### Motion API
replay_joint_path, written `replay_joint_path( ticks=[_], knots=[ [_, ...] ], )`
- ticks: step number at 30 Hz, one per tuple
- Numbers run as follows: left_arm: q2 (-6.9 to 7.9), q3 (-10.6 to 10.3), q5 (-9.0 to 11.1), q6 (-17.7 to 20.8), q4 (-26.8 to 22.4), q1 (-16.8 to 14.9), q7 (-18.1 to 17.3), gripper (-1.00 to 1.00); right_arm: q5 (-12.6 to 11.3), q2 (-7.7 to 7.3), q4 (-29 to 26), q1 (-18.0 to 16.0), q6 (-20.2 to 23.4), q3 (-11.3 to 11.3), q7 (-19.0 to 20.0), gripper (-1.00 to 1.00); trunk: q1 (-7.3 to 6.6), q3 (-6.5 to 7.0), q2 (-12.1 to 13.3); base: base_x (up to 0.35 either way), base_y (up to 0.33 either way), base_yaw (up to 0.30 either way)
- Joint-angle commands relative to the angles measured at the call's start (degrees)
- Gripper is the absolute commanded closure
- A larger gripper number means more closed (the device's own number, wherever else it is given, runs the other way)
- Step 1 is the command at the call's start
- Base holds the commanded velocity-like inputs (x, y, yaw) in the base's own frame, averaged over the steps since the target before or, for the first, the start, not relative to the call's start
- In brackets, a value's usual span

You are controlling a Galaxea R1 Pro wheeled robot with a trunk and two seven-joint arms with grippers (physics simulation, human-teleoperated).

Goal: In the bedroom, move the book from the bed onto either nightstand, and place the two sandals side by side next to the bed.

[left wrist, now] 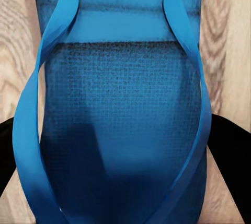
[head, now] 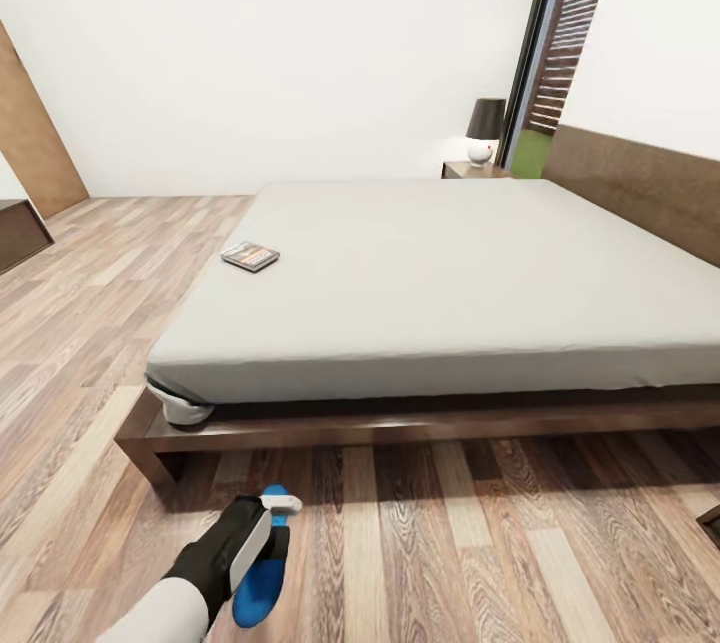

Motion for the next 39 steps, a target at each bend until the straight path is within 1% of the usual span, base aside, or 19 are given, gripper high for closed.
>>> replay_joint_path(
  ticks=[1,4,8,16,19,23,30,32,33,39],
  knots=[
    [-0.09,-0.3,0.6,-0.8,1.2,-0.7,0.4,1.00,-0.7,-0.01,0.0,0.0,-0.2,0.4,0.4,1.00,-0.01,-0.05,0.0,0.000,0.000,0.000],
    [-0.29,-0.2,0.5,-2.1,2.6,-1.5,0.3,1.00,-0.6,-0.01,-0.2,0.0,0.0,0.4,0.4,1.00,-0.01,-0.05,0.0,0.000,0.000,0.000],
    [-0.38,-0.2,0.4,-2.4,2.9,-1.7,0.5,1.00,-0.6,-0.01,-0.3,0.0,0.1,0.4,0.4,1.00,-0.01,-0.05,0.0,0.008,0.000,0.000],
    [-0.48,-0.1,0.4,-2.5,2.9,-1.7,0.5,1.00,-0.5,-0.01,-0.4,0.0,0.2,0.5,0.4,1.00,-0.01,-0.05,0.0,0.257,0.000,0.000],
    [-0.48,0.0,0.4,-2.6,2.9,-1.7,0.5,1.00,-0.5,-0.01,-0.4,0.0,0.2,0.5,0.4,1.00,-0.01,-0.05,0.0,0.121,0.000,0.000],
    [-0.47,0.0,0.4,-4.5,2.9,-1.7,0.5,1.00,-0.5,-0.08,-0.4,0.0,0.0,0.5,0.4,1.00,0.87,-0.77,-1.6,0.002,0.000,0.000],
    [-0.45,-0.1,0.4,-4.8,2.9,-1.7,0.5,1.00,-0.5,-0.09,-0.3,0.0,0.0,0.6,0.5,1.00,2.40,-2.02,-4.4,0.000,0.000,0.000],
    [-0.43,-0.1,0.4,-5.4,2.9,-1.7,0.3,1.00,-0.5,-0.09,-0.3,0.0,0.0,0.6,0.5,1.00,2.46,-2.47,-4.5,0.000,0.000,0.000],
    [-0.42,-0.1,0.4,-6.6,3.0,-1.7,0.1,1.00,-0.5,-0.09,-0.3,0.0,-0.1,0.6,0.5,1.00,2.48,-2.69,-4.5,0.000,0.000,0.000],
    [-0.46,-0.1,0.4,-7.3,3.0,-1.7,0.0,1.00,-0.5,-0.09,-0.3,0.0,-0.1,0.6,0.5,1.00,2.64,-4.02,-4.6,0.000,0.000,0.000]
  ],
)
